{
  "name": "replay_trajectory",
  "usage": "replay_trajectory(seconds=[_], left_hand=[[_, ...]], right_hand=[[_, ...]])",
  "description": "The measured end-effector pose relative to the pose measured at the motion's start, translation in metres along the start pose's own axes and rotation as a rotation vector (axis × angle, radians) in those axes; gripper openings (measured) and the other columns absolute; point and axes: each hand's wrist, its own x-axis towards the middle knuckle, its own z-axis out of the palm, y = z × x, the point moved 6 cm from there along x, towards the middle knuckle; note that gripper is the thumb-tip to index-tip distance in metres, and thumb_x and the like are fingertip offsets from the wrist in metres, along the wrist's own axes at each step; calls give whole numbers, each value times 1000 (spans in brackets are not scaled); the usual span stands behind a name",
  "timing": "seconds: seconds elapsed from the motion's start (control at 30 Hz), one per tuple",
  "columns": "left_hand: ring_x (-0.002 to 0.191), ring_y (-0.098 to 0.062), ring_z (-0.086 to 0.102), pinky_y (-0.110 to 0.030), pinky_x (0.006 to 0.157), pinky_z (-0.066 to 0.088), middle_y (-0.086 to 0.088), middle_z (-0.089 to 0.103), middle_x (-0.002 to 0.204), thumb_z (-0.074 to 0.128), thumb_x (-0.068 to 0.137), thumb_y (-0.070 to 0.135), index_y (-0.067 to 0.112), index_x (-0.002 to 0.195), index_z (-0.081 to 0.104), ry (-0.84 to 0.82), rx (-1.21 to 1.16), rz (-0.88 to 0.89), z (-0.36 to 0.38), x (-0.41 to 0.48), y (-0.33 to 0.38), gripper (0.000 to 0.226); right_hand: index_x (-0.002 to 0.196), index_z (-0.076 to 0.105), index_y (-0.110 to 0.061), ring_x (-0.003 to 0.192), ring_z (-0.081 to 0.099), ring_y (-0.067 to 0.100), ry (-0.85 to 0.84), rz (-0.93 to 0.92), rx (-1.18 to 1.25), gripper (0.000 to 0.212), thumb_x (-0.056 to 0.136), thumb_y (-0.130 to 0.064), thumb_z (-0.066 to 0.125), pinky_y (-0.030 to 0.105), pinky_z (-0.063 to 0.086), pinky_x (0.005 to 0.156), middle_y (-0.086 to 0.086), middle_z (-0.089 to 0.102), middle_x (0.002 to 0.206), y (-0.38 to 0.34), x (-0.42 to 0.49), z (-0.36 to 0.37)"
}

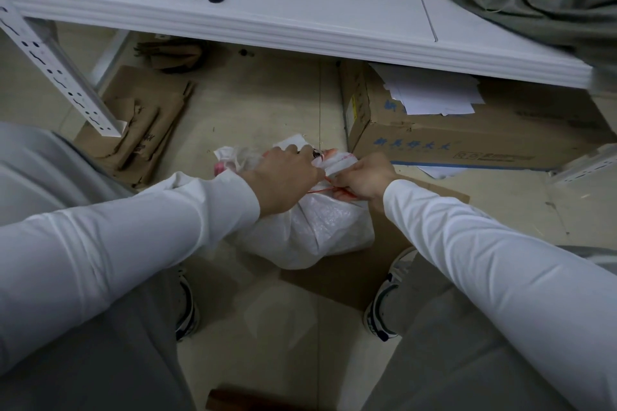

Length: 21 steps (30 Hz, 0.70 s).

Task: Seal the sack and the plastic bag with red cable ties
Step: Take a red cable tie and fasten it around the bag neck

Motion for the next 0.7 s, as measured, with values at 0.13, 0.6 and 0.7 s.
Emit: replay_trajectory(seconds=[0.13,0.6,0.7], left_hand=[[117,-30,45,-45,95,45,-12,44,131,55,90,17,32,136,48,63,-47,40,9,-4,9,48],[103,-22,53,-41,85,43,3,59,109,50,94,36,20,99,70,331,-332,13,14,-9,7,26],[102,-24,54,-40,83,43,2,61,107,51,92,34,20,96,71,378,-341,19,13,-9,8,25]], right_hand=[[121,60,-3,106,63,28,23,80,-93,57,75,-30,80,39,51,97,13,65,118,6,5,-4],[109,62,0,77,69,24,-103,228,524,30,80,5,70,33,61,68,17,68,90,10,-13,6],[99,60,-2,68,65,19,-167,274,533,13,87,3,63,27,58,61,13,66,77,11,-19,12]])
